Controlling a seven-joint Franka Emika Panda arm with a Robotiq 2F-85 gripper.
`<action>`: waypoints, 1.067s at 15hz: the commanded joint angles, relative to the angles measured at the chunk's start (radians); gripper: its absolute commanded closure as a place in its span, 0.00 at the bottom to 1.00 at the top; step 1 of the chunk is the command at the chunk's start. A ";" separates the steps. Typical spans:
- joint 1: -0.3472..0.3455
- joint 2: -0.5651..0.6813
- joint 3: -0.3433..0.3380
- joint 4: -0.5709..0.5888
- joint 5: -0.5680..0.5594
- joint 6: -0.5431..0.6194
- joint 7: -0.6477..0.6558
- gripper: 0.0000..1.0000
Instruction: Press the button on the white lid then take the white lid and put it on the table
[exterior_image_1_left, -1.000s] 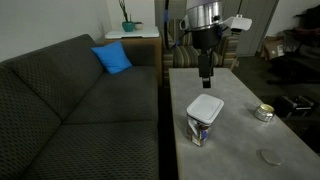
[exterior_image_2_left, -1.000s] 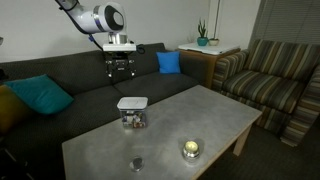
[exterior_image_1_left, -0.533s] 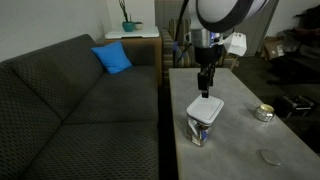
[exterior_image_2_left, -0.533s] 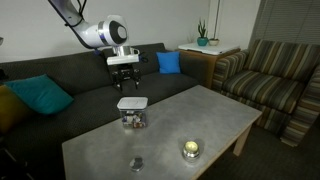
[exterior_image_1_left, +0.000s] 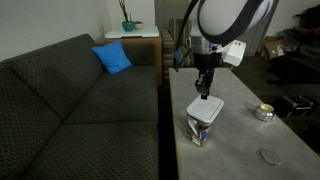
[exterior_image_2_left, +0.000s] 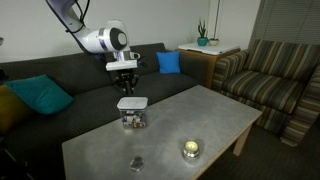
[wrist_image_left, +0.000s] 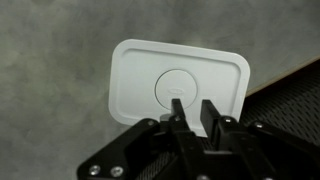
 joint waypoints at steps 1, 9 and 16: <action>0.010 -0.035 -0.020 -0.057 -0.019 0.059 0.039 0.99; -0.004 -0.002 -0.030 -0.125 0.000 0.216 0.099 1.00; -0.005 0.061 -0.041 -0.150 0.014 0.256 0.149 1.00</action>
